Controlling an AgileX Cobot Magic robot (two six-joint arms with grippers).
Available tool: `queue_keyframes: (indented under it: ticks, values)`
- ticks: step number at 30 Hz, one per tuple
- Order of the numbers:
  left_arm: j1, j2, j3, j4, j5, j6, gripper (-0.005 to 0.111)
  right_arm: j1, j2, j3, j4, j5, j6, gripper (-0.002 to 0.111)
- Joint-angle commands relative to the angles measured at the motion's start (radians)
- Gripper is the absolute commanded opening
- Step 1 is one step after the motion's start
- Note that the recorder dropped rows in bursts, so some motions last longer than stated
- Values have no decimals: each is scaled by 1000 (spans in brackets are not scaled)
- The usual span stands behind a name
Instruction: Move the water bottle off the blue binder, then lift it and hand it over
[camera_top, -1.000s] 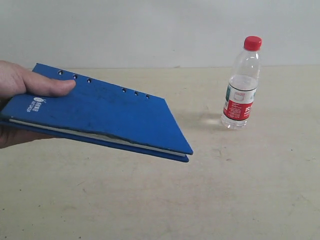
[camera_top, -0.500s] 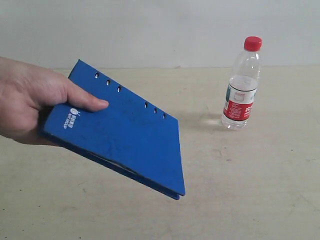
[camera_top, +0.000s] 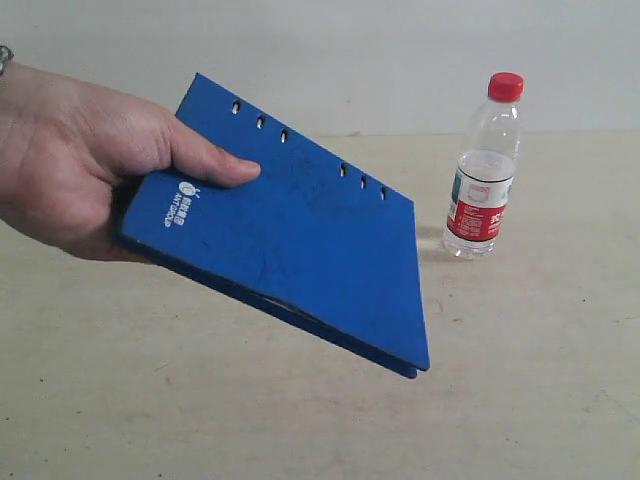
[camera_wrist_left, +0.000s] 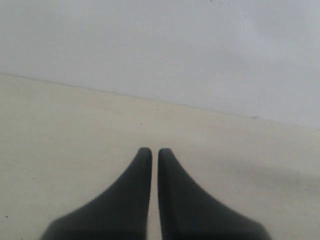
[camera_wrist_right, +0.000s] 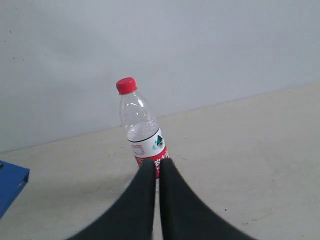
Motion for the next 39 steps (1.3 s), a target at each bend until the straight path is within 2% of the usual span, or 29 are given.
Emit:
queue_keyframes:
  ticks: [1,3,9,11,13,16,26,28,30,32,39]
  values:
    - [1,2,4,-5,5,7,5,2,-5,3,5,-12,32,0]
    - [1,2,4,-5,5,7,5,2,-5,3,7,-18,38,0]
    - [1,2,4,-5,27,7,5,2,-5,230,18,-295,38,0]
    - [1,2,4,-5,36,7,5,2,-5,255,17,-338,38,0]
    - [1,2,4,-5,46,7,5,0,-5,255,-7,-190,38,0]
    - [1,2,4,-5,48,7,5,0,-5,255,-30,-100,38,0]
    - [1,2,4,-5,46,10,5,0,-5,255,-30,-73,7,0]
    - [1,2,4,-5,46,10,5,0,-5,255,-43,-79,-84,0]
    - [1,2,4,-5,46,10,5,0,-5,255,-115,-101,-265,0]
    - [1,2,4,-5,46,10,5,0,-5,255,-207,-100,-341,0]
    - [1,2,4,-5,46,10,5,0,-5,255,-213,-76,-248,0]
